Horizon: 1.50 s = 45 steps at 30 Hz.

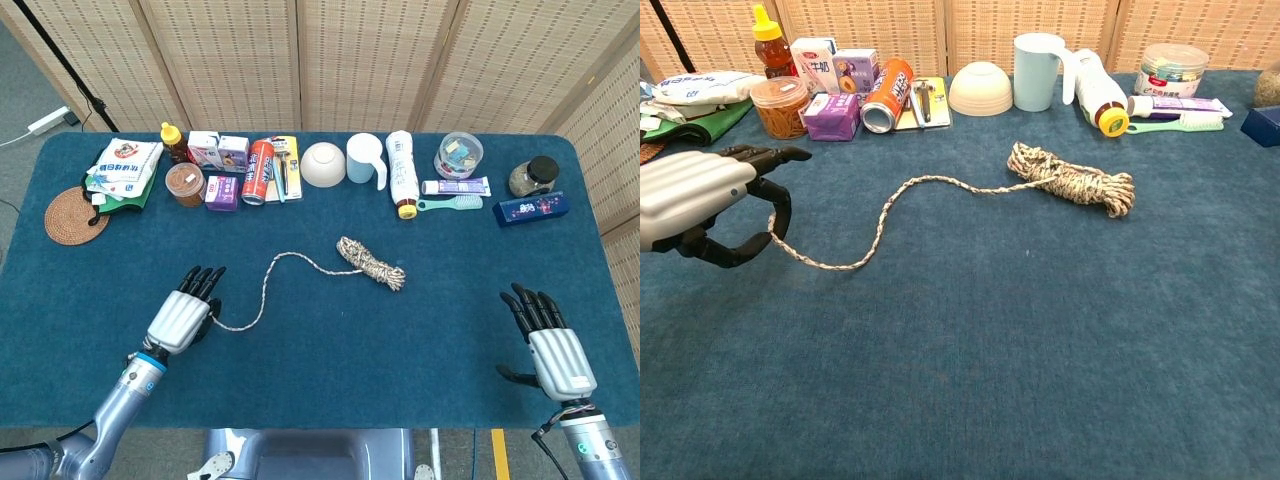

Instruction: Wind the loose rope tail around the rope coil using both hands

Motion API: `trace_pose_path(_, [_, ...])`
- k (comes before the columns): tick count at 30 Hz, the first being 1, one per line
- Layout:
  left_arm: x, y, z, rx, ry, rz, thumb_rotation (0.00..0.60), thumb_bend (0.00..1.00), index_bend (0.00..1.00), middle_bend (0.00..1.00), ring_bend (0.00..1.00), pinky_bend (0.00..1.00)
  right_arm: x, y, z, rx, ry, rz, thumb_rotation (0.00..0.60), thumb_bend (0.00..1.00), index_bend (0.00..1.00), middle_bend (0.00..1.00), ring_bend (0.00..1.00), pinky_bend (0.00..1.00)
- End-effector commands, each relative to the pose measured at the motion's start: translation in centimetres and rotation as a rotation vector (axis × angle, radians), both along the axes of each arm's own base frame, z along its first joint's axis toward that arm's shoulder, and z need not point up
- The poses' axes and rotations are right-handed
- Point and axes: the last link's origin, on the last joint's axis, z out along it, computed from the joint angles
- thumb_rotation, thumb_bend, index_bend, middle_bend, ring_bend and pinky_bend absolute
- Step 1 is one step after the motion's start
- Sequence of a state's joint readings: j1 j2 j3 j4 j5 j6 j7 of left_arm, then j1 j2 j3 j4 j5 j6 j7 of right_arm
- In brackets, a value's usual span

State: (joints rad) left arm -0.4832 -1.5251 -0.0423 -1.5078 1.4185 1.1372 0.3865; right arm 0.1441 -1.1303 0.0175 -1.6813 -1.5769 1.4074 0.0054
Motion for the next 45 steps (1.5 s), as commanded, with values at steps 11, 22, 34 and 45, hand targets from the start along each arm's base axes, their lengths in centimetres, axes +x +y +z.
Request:
trace_pose_path(11, [1.9,2.4,5.6,0.102,-0.051,-0.026,0.6,0.51,0.61,0.0,0.0,0.0,3.1,-3.4,-2.3,0.16,-0.017,0.125,0.6,0.0,0.0,0.0,0.0,0.0])
trace_pose_path(22, [3.2,3.7,12.8,0.236,-0.069,-0.033,0.6,0.51,0.61,0.0,0.0,0.0,12.4,-12.3,-6.7,0.314,-0.063,0.223,0.6,0.0,0.0,0.0,0.0,0.0])
trace_pose_path(34, [3.0,3.7,15.2,0.27,-0.075,-0.037,0.6,0.51,0.61,0.0,0.0,0.0,15.6,-16.4,-12.3,0.349,-0.049,0.009,0.6,0.0,0.0,0.0,0.0,0.0])
trace_pose_path(45, [3.1,3.9,15.3,0.272,-0.073,-0.05,0.6,0.51,0.61,0.0,0.0,0.0,15.1,-19.0,-15.1,0.283,0.038,-0.144,0.6,0.0,0.03,0.01,0.0,0.0])
